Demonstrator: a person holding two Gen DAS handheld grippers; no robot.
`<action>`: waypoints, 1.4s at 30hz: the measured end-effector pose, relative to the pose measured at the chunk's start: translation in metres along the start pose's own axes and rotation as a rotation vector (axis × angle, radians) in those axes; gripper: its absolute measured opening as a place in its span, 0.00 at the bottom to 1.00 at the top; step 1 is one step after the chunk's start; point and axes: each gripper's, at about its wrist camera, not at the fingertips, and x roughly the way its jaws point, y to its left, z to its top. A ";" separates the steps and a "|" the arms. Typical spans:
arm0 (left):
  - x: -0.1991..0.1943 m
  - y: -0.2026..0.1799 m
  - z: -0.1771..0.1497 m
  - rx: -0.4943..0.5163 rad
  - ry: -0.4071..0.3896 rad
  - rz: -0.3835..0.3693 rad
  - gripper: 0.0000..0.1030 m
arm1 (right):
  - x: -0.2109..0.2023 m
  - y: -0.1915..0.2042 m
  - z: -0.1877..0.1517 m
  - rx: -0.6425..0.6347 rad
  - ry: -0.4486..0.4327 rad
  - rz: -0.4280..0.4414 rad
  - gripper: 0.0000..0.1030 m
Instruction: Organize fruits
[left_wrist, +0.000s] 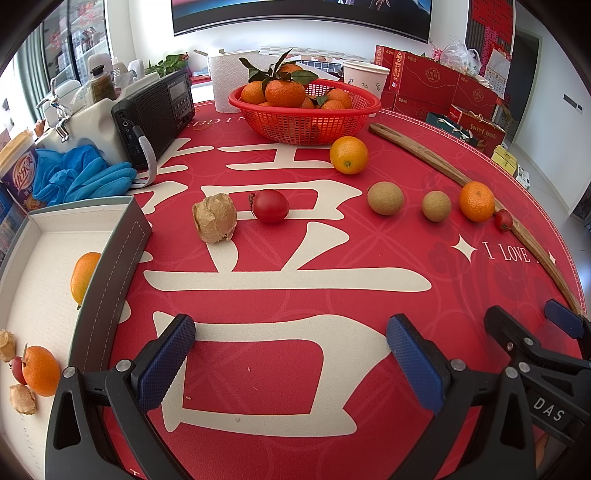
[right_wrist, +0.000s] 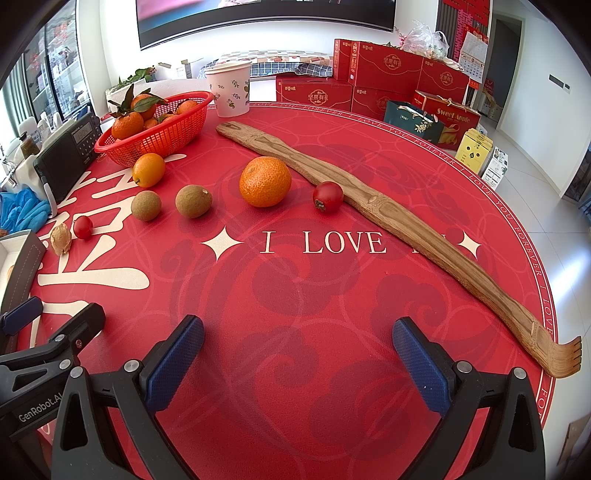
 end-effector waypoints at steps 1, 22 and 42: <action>0.000 0.000 0.000 0.000 0.000 0.000 1.00 | 0.000 0.000 0.000 0.000 0.000 0.000 1.00; -0.017 0.003 -0.005 0.084 -0.048 -0.062 1.00 | 0.000 -0.004 0.002 -0.030 0.008 0.024 1.00; 0.024 0.021 0.062 0.097 -0.020 0.061 0.75 | 0.000 -0.008 0.002 -0.062 0.041 0.052 1.00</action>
